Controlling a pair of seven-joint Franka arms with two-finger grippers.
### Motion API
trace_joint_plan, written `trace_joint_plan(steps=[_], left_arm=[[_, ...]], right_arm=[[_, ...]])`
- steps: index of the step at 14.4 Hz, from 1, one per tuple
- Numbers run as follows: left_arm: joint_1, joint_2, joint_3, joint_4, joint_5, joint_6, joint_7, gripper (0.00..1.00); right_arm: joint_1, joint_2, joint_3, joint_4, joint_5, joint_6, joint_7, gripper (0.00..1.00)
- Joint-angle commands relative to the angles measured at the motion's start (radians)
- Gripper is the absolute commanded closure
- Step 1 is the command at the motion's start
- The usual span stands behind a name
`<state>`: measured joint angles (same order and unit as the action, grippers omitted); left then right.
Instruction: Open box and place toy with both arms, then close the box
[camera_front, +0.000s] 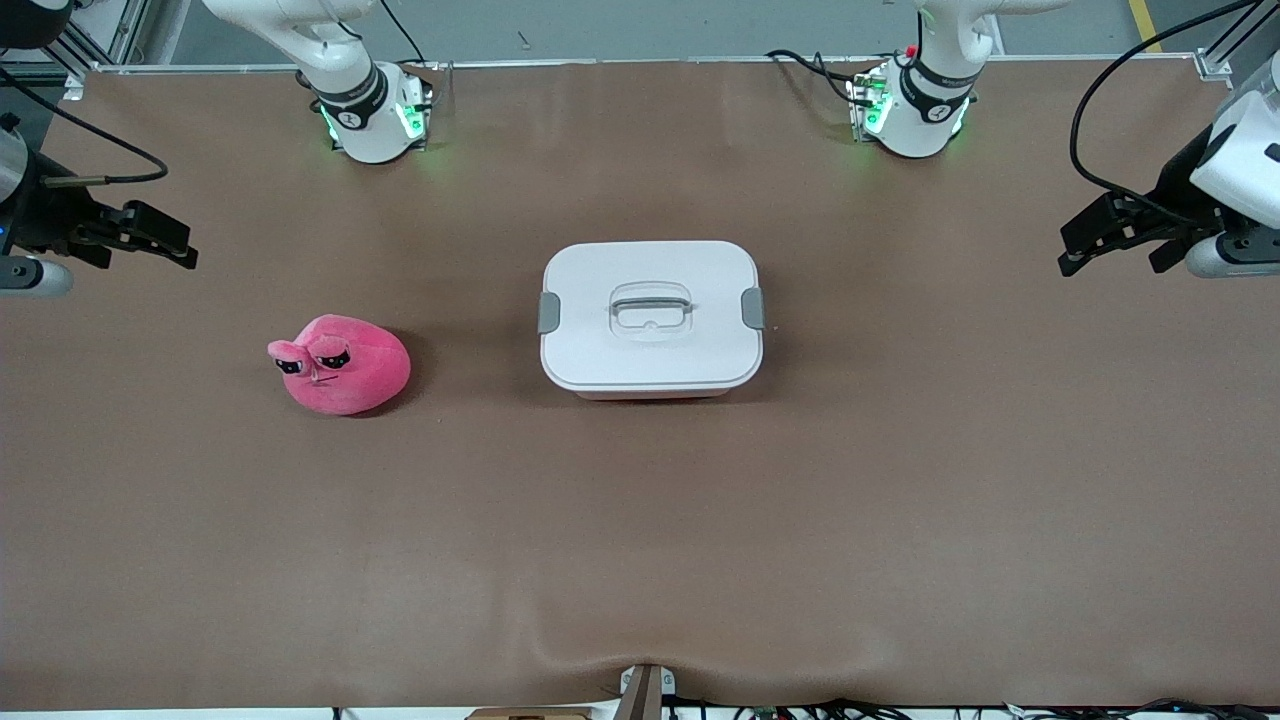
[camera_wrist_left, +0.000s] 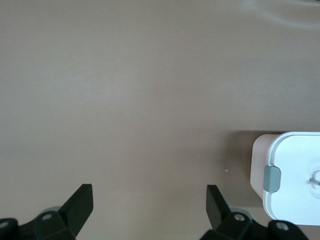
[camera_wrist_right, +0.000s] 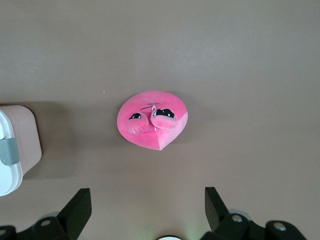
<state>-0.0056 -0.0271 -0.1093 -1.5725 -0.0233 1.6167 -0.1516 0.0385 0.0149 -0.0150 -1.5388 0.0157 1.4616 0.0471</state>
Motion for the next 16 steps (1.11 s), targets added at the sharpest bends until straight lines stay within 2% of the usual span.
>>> trace_joint_plan(steps=[1, 6, 10, 16], left_arm=[[0.007, 0.013, -0.001, 0.029, -0.01, -0.023, 0.004, 0.0], [0.004, 0.021, -0.001, 0.028, -0.004, -0.028, 0.015, 0.0], [0.01, 0.042, 0.0, 0.032, 0.046, -0.029, 0.024, 0.0], [0.027, 0.139, 0.019, 0.06, 0.059, -0.008, 0.023, 0.0]], right_arm=[[0.009, 0.008, -0.003, 0.012, -0.008, -0.003, -0.004, 0.0], [0.011, 0.01, -0.003, 0.012, -0.008, -0.003, -0.004, 0.0], [0.011, 0.01, -0.002, 0.017, -0.002, -0.01, -0.001, 0.0], [0.006, 0.028, -0.003, 0.013, 0.004, -0.012, -0.004, 0.0]])
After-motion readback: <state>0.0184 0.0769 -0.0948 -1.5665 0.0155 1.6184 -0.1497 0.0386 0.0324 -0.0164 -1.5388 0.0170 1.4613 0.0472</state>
